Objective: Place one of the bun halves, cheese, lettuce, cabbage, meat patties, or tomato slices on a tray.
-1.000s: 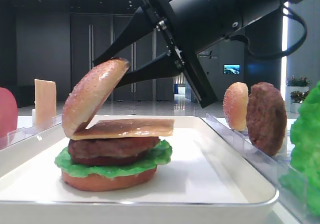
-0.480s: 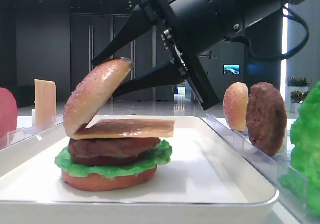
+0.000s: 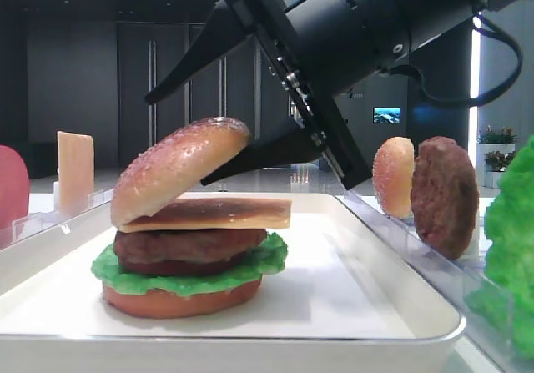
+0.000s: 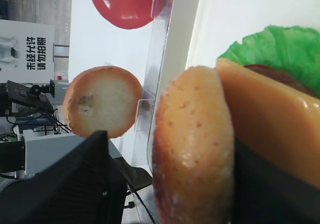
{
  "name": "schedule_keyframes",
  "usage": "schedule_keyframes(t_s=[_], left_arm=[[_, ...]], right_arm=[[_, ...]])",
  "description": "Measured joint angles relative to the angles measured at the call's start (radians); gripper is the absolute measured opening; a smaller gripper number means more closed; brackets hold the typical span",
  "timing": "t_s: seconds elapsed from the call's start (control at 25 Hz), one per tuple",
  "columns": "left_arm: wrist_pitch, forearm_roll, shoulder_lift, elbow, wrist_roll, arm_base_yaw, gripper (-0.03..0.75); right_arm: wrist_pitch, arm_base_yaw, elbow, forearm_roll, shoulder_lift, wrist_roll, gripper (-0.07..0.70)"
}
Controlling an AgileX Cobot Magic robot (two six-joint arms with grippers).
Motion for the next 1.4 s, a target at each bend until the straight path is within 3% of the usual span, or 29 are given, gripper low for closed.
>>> schedule_keyframes(t_s=[0.2,0.48,0.72,1.0,1.4], left_arm=[[0.000,0.000,0.000,0.000,0.000,0.000,0.391],[0.000,0.000,0.000,0.000,0.000,0.000,0.391],[0.000,-0.001,0.000,0.000,0.000,0.000,0.391],[0.000,-0.001,0.000,0.000,0.000,0.000,0.391],[0.000,-0.001,0.000,0.000,-0.001,0.000,0.391]], right_arm=[[-0.003,0.000,0.000,-0.003,0.000,0.003,0.476],[-0.014,0.000,0.000,-0.018,0.000,0.013,0.490],[-0.104,0.000,-0.001,-0.143,-0.058,0.097,0.490],[-0.154,0.000,-0.041,-0.328,-0.129,0.253,0.490],[-0.162,0.000,-0.092,-0.457,-0.167,0.363,0.490]])
